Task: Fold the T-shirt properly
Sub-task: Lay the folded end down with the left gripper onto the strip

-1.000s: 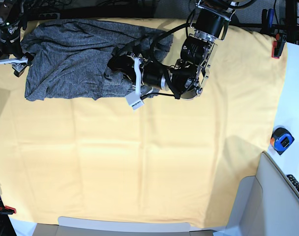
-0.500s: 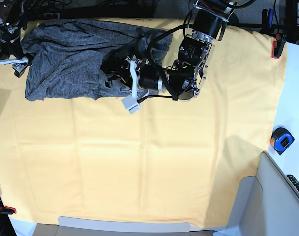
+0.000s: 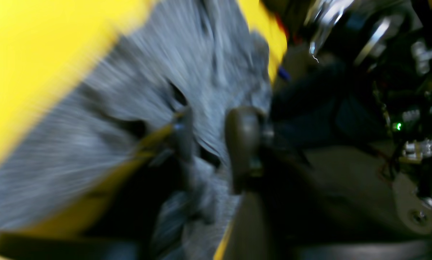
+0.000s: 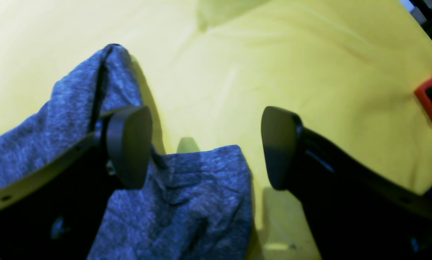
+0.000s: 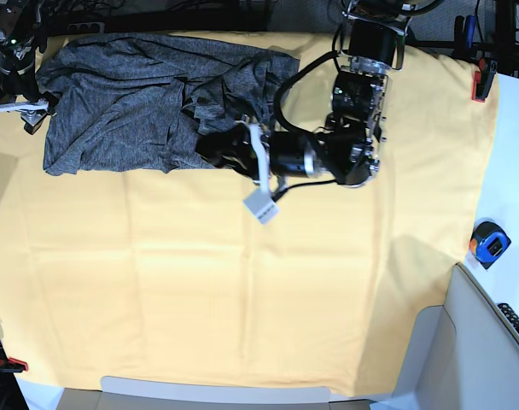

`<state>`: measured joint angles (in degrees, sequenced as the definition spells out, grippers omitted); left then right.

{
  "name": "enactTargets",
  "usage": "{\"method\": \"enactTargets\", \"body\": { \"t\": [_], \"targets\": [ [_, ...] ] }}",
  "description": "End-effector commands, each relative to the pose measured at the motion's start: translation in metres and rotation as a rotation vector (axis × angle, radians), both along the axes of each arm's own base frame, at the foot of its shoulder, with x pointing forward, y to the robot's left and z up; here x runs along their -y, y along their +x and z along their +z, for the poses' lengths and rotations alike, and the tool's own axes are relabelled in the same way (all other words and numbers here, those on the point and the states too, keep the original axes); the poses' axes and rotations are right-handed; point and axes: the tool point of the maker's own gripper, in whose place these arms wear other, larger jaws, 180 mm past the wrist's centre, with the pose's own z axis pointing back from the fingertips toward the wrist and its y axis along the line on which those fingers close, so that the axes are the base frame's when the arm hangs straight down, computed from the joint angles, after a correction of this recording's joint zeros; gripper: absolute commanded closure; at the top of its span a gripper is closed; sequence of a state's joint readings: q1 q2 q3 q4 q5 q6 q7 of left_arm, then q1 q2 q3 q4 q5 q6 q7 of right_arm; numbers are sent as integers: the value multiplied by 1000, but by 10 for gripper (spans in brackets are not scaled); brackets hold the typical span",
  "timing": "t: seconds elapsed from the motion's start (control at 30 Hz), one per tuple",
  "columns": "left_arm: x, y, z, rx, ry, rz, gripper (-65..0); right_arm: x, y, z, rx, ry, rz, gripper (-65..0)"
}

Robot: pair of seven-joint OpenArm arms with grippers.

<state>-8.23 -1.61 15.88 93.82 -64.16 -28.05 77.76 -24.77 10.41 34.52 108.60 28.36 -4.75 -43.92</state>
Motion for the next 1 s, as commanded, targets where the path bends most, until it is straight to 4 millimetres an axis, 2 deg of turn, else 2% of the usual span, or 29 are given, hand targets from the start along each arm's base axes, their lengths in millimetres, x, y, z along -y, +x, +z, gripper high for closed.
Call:
{"method": "enactTargets", "body": {
  "t": [0.0, 0.03, 0.13, 0.27, 0.4, 0.57, 0.77, 0.97],
  "targets": [
    [-8, 11, 17, 54, -22, 31, -21, 5, 5, 11, 31, -36, 9, -465],
    [-20, 16, 18, 70, -9, 60, 0, 5, 5, 11, 29, -36, 9, -465],
    [-41, 21, 15, 86, 31, 92, -3, 5, 4, 11, 28, -36, 9, -465],
    [-53, 5, -8, -21, 71, 131, 0, 5, 5, 11, 29, -36, 9, -465],
    [-54, -3, -9, -51, 105, 172, 0, 1, 8, 10, 31, -30, 19, -465],
    [-40, -15, -25, 2, 203, 119, 0, -3, 9, 9, 29, -25, 29, -465],
    [-31, -18, -40, 97, 302, 88, 0, -3, 9, 8, 28, -25, 29, -465],
    [-34, -14, -48, 145, 371, 91, 0, -2, 8, 7, 23, -25, 28, -465]
  ]
}}
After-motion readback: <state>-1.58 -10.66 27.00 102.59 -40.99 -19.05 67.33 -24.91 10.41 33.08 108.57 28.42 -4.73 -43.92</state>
